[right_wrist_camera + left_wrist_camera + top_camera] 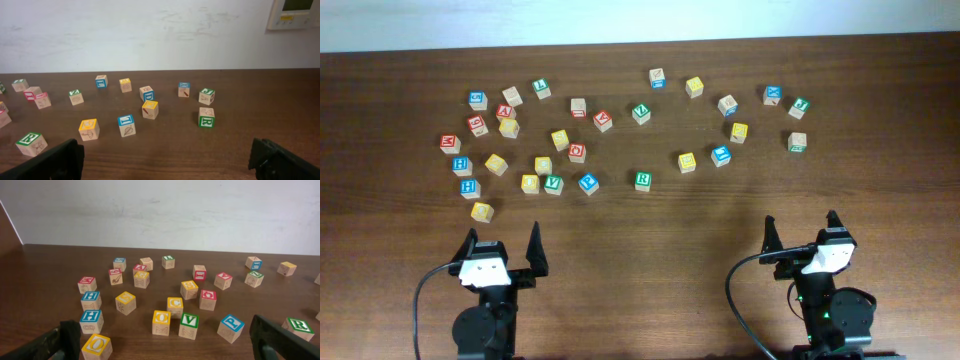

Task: Spell out RSS

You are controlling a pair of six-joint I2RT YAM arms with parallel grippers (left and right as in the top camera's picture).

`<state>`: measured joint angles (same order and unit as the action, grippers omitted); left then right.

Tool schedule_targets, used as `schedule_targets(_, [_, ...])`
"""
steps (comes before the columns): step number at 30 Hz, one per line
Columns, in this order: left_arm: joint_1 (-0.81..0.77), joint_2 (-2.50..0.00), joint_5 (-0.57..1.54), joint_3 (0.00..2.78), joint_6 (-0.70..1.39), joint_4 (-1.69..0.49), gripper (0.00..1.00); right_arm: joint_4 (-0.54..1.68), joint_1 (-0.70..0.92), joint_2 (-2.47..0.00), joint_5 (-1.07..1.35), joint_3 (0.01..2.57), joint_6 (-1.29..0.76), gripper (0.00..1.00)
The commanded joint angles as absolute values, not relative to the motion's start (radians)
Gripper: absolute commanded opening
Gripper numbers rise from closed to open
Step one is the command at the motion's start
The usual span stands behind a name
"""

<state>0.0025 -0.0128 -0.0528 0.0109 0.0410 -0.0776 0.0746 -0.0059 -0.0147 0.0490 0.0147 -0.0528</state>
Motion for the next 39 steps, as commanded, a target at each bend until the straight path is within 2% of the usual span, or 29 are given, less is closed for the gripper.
schedule_targets(1, [0.01,-0.017,-0.041,0.01,0.021,-0.083,0.99,0.076,-0.013,-0.007,0.037,0.006,-0.057,0.98])
schedule_targets(32, [0.01,-0.017,-0.041,0.01,0.022,-0.083,0.99,0.076,-0.013,-0.007,0.037,0.006,-0.057,0.98])
schedule_targets(33, [0.009,-0.017,0.021,0.01,0.022,-0.07,0.99,0.076,-0.013,-0.007,0.037,0.006,-0.057,0.98])
schedule_targets(35, [0.009,-0.017,0.53,0.01,0.069,-0.022,0.99,0.076,-0.013,-0.007,0.037,0.006,-0.057,0.98])
schedule_targets(37, [0.009,-0.017,0.636,0.01,0.081,0.059,0.99,0.076,-0.013,-0.007,0.037,0.006,-0.057,0.98])
schedule_targets(39, [0.009,-0.017,0.674,0.01,0.181,0.308,0.99,0.076,-0.013,-0.007,0.037,0.006,-0.057,0.98])
